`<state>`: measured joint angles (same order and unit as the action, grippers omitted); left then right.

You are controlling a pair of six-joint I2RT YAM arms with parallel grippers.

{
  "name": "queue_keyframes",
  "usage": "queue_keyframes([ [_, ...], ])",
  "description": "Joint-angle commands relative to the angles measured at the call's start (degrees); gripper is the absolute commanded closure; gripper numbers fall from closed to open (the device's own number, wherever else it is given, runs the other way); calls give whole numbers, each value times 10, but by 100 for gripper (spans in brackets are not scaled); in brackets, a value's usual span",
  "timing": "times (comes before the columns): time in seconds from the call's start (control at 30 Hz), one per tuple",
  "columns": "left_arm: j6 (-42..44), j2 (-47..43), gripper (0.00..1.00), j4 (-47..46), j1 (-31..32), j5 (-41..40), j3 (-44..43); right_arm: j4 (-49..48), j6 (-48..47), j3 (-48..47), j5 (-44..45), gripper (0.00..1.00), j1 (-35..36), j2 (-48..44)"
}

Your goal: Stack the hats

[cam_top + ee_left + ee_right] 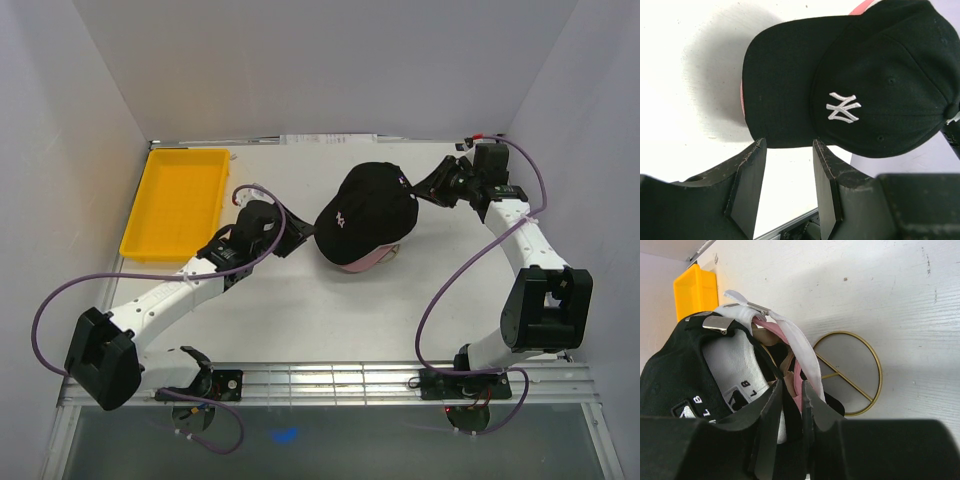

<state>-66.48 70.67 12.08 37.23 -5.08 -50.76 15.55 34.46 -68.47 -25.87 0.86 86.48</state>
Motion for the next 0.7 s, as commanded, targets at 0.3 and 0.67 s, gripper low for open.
queue_keyframes([
  [0.3,-15,40,49,-50,-2,28,20,-29,-8,33,6,87,-2,12],
  [0.67,-26,123,51,-97,-2,38,-5,-44,-15,58,6,89,-2,26],
])
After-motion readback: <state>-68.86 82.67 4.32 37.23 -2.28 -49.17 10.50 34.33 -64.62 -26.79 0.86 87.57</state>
